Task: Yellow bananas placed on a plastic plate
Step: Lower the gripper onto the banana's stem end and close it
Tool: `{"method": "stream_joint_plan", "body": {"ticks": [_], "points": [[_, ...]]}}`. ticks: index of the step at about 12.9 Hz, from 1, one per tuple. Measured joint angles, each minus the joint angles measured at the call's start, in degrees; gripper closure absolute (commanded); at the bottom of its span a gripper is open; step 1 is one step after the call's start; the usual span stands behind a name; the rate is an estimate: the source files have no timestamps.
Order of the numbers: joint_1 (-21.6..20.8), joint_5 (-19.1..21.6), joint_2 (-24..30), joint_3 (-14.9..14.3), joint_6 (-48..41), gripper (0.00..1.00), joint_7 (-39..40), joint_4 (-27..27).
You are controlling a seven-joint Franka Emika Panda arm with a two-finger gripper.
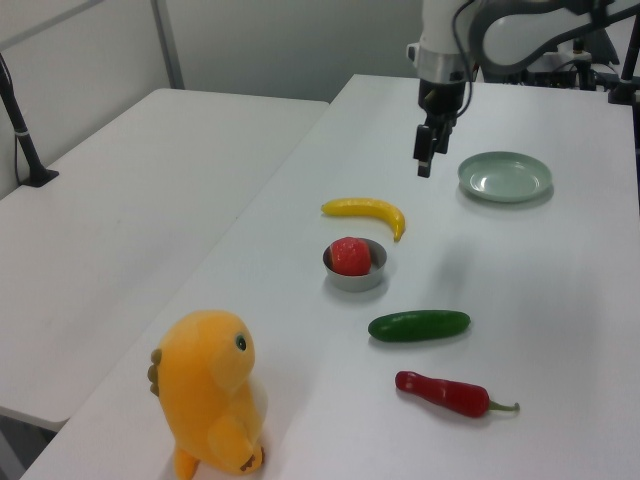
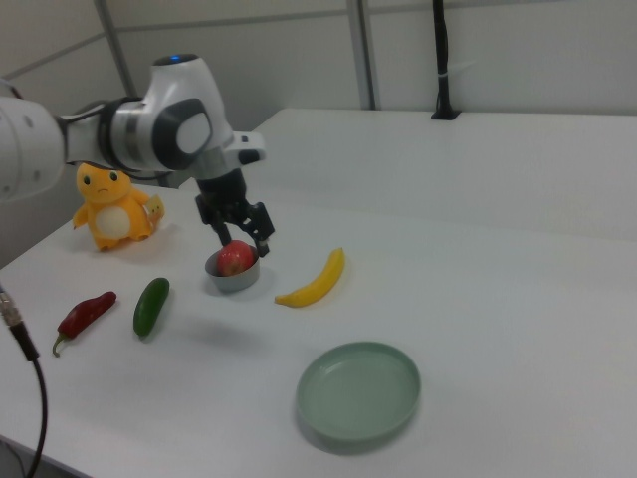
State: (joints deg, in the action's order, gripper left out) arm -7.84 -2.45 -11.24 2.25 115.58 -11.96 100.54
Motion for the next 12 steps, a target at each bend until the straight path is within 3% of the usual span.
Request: {"method": "stream_joint_plan", "body": {"ticks": [4, 7, 11, 12], "points": [[0.84, -1.28, -10.18, -0.54, 3.06, 0.0, -4.7, -7.32], [1.42, -6.6, -16.7, -0.97, 7.62, 0.0, -11.26, -10.92], [2.28, -10.23, -24.04, -0.98, 7.66, 0.01, -13.04, -16.44], [2.28, -10.8, -24.83, -0.98, 7.66, 0.48, -13.12, -16.57]]}}
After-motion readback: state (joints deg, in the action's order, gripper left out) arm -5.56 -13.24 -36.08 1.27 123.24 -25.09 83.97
